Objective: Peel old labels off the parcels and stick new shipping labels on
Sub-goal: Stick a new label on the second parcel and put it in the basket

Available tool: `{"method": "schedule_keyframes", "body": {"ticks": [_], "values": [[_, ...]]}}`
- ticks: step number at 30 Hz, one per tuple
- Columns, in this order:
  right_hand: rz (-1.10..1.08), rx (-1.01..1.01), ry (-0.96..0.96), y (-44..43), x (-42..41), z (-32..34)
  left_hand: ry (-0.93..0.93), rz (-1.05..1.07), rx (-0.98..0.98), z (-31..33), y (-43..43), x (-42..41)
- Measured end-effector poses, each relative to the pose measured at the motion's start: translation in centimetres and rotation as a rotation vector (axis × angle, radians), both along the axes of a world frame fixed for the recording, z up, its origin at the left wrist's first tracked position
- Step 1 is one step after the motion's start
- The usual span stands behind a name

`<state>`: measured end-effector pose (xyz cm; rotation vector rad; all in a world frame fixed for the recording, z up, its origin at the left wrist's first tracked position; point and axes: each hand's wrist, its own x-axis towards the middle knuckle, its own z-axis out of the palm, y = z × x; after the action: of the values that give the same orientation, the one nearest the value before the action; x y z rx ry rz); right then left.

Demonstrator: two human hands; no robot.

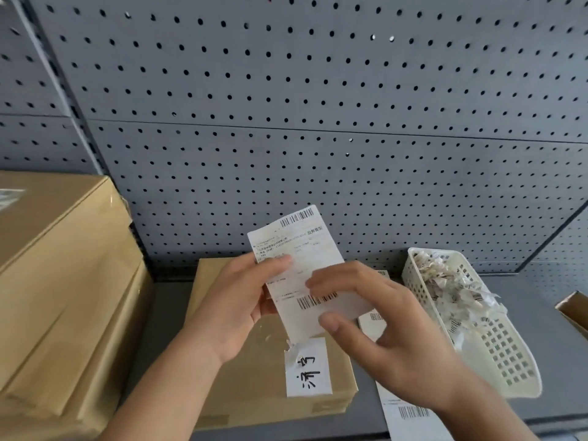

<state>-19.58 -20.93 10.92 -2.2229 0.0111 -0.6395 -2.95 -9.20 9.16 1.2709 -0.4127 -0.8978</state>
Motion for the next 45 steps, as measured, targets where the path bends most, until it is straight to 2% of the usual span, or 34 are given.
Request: {"method": "schedule_keyframes", "body": {"ticks": [2, 5, 7, 10, 13, 19, 25, 29, 36, 45], "values": [[-0.01, 0.065, -0.026, 0.1, 0.5, -0.3, 0.018, 0.024, 0.013, -0.5, 0.6, 0.6], [-0.23, 0.274, 0.0, 0.0, 2.0, -1.5, 0.041, 0.083, 0.06, -1.0, 1.4, 1.3], [-0.358, 0.44, 0.111, -0.1, 3.3, -2.0, 0.009, 0.071, 0.113, -1.4, 2.1, 1.5], [-0.36, 0.627, 0.305, -0.3, 4.8, -2.7, -0.079, 0.007, 0.184, -1.8, 3.0, 1.7], [-0.317, 0.658, 0.42, -0.3, 5.4, -3.8, -0.118, -0.041, 0.245, -2.1, 3.6, 2.1], [-0.366, 0.706, 0.455, 0.0, 6.3, -5.4, -0.245, -0.059, 0.342, -3.5, 4.8, 3.0], [-0.374, 0.635, 0.51, 0.1, 7.2, -6.6, -0.49, -0.001, 0.426, -5.0, 5.1, 3.7], [-0.422, 0.379, 0.573, -0.1, 7.7, -7.5, -0.652, 0.06, 0.527, -6.3, 4.5, 4.3], [-0.488, 0.166, 0.602, 0.0, 9.0, -8.4, -0.743, 0.111, 0.609, -7.3, 3.8, 4.9], [-0.515, -0.002, 0.646, 0.3, 9.9, -9.0, -0.825, 0.095, 0.697, -7.3, 3.3, 4.8]]}}
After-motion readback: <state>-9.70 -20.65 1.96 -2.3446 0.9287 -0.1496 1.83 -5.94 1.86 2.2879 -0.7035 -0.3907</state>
